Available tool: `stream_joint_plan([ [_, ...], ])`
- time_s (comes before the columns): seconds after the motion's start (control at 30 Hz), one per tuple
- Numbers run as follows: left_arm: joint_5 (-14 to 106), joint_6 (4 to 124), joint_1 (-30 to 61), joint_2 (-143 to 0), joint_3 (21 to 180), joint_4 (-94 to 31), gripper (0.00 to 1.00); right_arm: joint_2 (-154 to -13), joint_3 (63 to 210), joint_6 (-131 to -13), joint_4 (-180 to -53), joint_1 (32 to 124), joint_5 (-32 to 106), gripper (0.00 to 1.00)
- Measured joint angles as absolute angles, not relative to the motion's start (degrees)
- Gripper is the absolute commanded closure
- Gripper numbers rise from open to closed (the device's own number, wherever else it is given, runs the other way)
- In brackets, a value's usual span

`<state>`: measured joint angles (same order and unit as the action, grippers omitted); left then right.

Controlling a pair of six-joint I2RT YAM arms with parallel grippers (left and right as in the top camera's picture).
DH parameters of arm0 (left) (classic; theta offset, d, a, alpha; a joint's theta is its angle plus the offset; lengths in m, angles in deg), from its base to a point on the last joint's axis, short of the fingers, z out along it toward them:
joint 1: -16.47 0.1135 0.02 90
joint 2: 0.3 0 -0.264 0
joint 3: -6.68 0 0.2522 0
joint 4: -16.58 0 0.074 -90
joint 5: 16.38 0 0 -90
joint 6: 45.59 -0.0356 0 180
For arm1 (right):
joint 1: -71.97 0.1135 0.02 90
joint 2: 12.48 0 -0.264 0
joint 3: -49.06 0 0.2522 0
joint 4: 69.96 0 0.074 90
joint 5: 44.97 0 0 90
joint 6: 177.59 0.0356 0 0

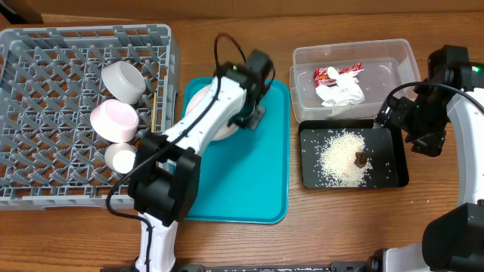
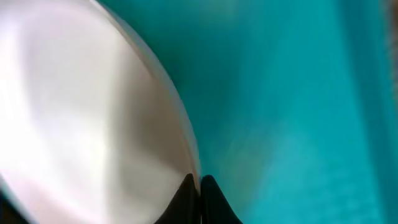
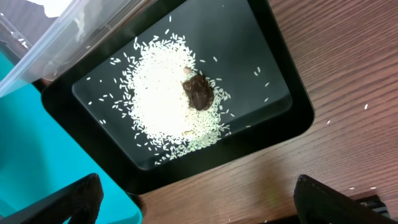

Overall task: Sort waste into correct bins and load items into the dishwasher
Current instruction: 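Grasp the edge of the white plate with the left gripper, then stand the white plate upright in the dish rack slot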

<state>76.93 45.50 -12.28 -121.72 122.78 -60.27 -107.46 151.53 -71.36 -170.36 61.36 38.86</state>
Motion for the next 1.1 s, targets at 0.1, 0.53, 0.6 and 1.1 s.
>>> stream_joint_plan([
  [0.1,76.8,47.4,-11.6,-121.6,133.7,-65.6,0.96,-107.5,151.5,-71.3,-170.4,61.4,38.9,0.00],
  [0.53,52.8,47.4,8.9,-120.1,146.3,-76.1,0.96,-107.5,151.5,-71.4,-170.3,61.4,38.9,0.00],
  [0.6,48.4,46.1,12.1,-120.1,146.3,-76.3,0.96,-107.4,151.5,-71.3,-170.3,61.4,38.9,0.00],
  [1.1,35.3,41.1,27.9,-120.0,141.7,-77.2,0.61,-107.5,151.5,-71.3,-170.5,61.4,38.9,0.00],
])
